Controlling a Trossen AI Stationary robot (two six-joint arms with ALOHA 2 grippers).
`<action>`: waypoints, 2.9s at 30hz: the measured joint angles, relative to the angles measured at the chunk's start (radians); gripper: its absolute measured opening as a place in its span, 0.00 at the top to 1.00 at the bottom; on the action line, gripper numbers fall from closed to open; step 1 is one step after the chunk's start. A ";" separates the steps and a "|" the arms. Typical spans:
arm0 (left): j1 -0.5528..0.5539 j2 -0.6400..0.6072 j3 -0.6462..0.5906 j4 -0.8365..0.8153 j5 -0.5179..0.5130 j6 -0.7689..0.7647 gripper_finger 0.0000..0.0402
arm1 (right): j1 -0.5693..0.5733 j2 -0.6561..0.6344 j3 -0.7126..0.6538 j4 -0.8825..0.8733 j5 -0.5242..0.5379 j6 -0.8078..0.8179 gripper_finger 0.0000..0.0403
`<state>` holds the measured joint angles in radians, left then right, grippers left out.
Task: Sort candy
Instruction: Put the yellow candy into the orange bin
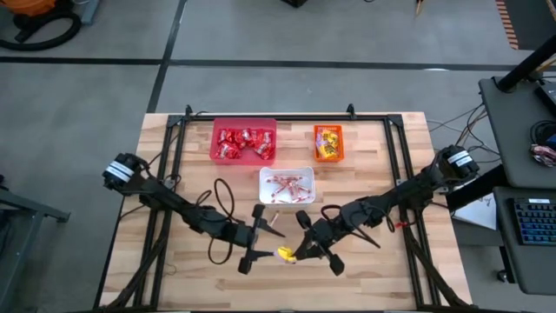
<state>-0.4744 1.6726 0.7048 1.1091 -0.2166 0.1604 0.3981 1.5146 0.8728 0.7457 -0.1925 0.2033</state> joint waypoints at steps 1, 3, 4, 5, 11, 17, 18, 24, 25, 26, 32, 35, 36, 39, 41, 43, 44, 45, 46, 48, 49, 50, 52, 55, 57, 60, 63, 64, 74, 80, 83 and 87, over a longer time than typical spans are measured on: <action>0.000 0.010 0.013 -0.001 0.003 0.009 0.47 | 0.000 0.000 -0.002 -0.004 0.000 0.005 0.98; 0.000 0.033 0.045 -0.013 0.023 0.031 0.47 | 0.001 0.000 -0.003 -0.007 -0.002 0.006 0.98; 0.000 0.042 0.058 -0.023 0.025 0.036 0.48 | 0.001 0.000 -0.003 -0.007 -0.003 0.006 0.98; 0.000 0.045 0.065 -0.038 0.026 0.039 0.49 | 0.001 0.000 -0.004 -0.007 0.002 0.006 0.98; 0.000 0.056 0.083 -0.061 0.014 0.044 0.64 | 0.001 -0.001 -0.003 -0.008 0.009 0.005 0.98; -0.001 0.045 0.056 -0.054 -0.010 0.036 0.95 | 0.000 -0.010 -0.003 -0.011 0.021 -0.006 0.98; -0.002 0.045 0.053 -0.054 -0.010 0.030 0.97 | 0.000 -0.015 -0.003 -0.018 0.032 -0.006 0.98; -0.007 0.036 0.031 -0.055 -0.018 0.005 1.00 | 0.001 -0.059 -0.003 -0.131 0.124 -0.036 0.98; -0.008 0.033 0.025 -0.056 -0.019 0.000 1.00 | 0.001 -0.068 -0.003 -0.148 0.147 -0.039 0.98; -0.008 0.030 0.020 -0.055 -0.019 -0.010 1.00 | 0.001 -0.074 -0.003 -0.164 0.168 -0.040 0.98; -0.012 0.009 -0.027 -0.055 -0.087 -0.062 1.00 | 0.001 -0.089 -0.003 -0.233 0.250 -0.047 0.98; -0.015 0.003 -0.043 -0.055 -0.090 -0.082 1.00 | 0.001 -0.090 -0.003 -0.269 0.309 -0.048 0.98; -0.017 0.002 -0.047 -0.055 -0.089 -0.086 1.00 | 0.001 -0.090 -0.003 -0.280 0.324 -0.057 0.98; -0.021 0.002 -0.054 -0.054 -0.089 -0.095 1.00 | 0.002 -0.089 -0.003 -0.286 0.323 -0.087 0.98; -0.021 0.001 -0.054 -0.050 -0.089 -0.113 1.00 | 0.003 -0.089 -0.001 -0.284 0.319 -0.093 0.98; -0.021 0.001 -0.053 -0.050 -0.089 -0.121 0.99 | 0.003 -0.089 0.001 -0.279 0.313 -0.099 0.98; -0.020 0.001 -0.052 -0.049 -0.089 -0.120 0.98 | 0.003 -0.088 0.001 -0.269 0.296 -0.103 0.98; -0.020 0.001 -0.052 -0.046 -0.089 -0.117 0.96 | 0.003 -0.088 0.001 -0.258 0.273 -0.107 0.98; -0.020 0.000 -0.053 -0.045 -0.089 -0.116 0.95 | 0.003 -0.088 0.001 -0.249 0.252 -0.107 0.98; -0.016 -0.004 -0.063 -0.045 -0.089 -0.118 0.91 | 0.002 -0.088 0.001 -0.229 0.219 -0.107 0.98; -0.015 -0.006 -0.068 -0.045 -0.089 -0.121 0.88 | 0.003 -0.088 0.001 -0.224 0.212 -0.107 0.98; -0.014 -0.006 -0.074 -0.045 -0.089 -0.122 0.86 | 0.003 -0.091 0.001 -0.223 0.210 -0.105 0.98; -0.013 -0.013 -0.086 -0.047 -0.089 -0.120 0.80 | 0.005 -0.096 0.001 -0.222 0.206 -0.100 0.98; -0.008 -0.024 -0.094 -0.046 -0.090 -0.118 0.71 | 0.005 -0.101 0.001 -0.219 0.196 -0.100 0.98; -0.004 -0.029 -0.094 -0.035 -0.089 -0.117 0.65 | 0.005 -0.101 0.001 -0.221 0.195 -0.100 0.98; -0.002 -0.040 -0.094 -0.012 -0.086 -0.109 0.58 | 0.004 -0.101 0.001 -0.229 0.194 -0.092 0.98; -0.002 -0.044 -0.094 -0.015 -0.079 -0.110 0.54 | 0.003 -0.101 0.001 -0.242 0.197 -0.090 0.98; -0.001 -0.044 -0.094 -0.016 -0.064 -0.113 0.52 | 0.003 -0.101 0.001 -0.244 0.206 -0.090 0.98; 0.019 -0.041 -0.050 -0.010 -0.021 -0.129 0.49 | 0.000 -0.100 0.001 -0.253 0.245 -0.090 0.98; 0.033 -0.018 0.002 -0.033 -0.003 -0.103 0.49 | 0.000 -0.100 0.001 -0.251 0.246 -0.091 0.98; 0.032 -0.009 0.006 -0.032 -0.001 -0.084 0.53 | 0.000 -0.100 0.001 -0.250 0.246 -0.091 0.98; 0.032 -0.007 0.005 -0.033 -0.007 -0.084 0.67 | 0.000 -0.100 0.002 -0.245 0.246 -0.099 0.98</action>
<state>-0.4421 1.6657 0.7101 1.0757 -0.2241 0.0765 0.3985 1.4147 0.8745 0.5005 0.0534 0.1046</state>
